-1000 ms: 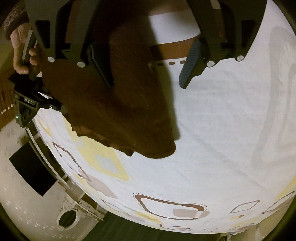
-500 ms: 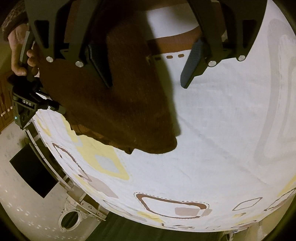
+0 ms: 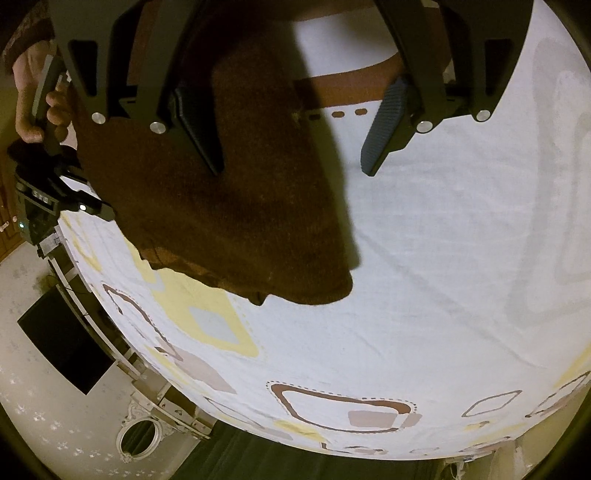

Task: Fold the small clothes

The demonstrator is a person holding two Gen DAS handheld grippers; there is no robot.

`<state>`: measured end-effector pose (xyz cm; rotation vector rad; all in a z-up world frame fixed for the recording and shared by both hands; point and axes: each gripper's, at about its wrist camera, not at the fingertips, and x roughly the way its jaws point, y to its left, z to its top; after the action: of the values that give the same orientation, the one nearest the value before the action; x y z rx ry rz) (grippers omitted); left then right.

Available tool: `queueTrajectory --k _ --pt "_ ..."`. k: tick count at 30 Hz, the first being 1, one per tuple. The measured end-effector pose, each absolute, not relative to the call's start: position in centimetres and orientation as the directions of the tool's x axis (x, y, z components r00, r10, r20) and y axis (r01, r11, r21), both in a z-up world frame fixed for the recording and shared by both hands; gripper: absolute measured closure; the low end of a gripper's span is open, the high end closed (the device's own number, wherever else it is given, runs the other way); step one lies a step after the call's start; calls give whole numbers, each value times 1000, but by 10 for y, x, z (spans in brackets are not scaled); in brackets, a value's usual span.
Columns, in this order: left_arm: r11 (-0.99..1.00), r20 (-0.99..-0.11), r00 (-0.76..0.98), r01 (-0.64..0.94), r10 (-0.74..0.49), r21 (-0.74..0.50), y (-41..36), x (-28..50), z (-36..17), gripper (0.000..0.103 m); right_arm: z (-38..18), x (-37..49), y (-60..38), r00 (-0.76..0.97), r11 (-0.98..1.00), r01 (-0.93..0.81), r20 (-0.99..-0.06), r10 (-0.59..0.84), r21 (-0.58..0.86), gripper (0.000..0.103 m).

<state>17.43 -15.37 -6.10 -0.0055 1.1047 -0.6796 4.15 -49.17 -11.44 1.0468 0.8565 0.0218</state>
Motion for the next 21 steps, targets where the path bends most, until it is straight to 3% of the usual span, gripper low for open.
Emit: queueTrajectory --k 6,21 --pt "817 -827 278 479 -488 -321 -150 170 -57 25 -109 17 -487 691 530 385 -616 377 756 55" --pt "855 -822 385 472 -419 -214 -122 106 -33 25 -108 -53 -451 682 524 395 -623 384 755 47"
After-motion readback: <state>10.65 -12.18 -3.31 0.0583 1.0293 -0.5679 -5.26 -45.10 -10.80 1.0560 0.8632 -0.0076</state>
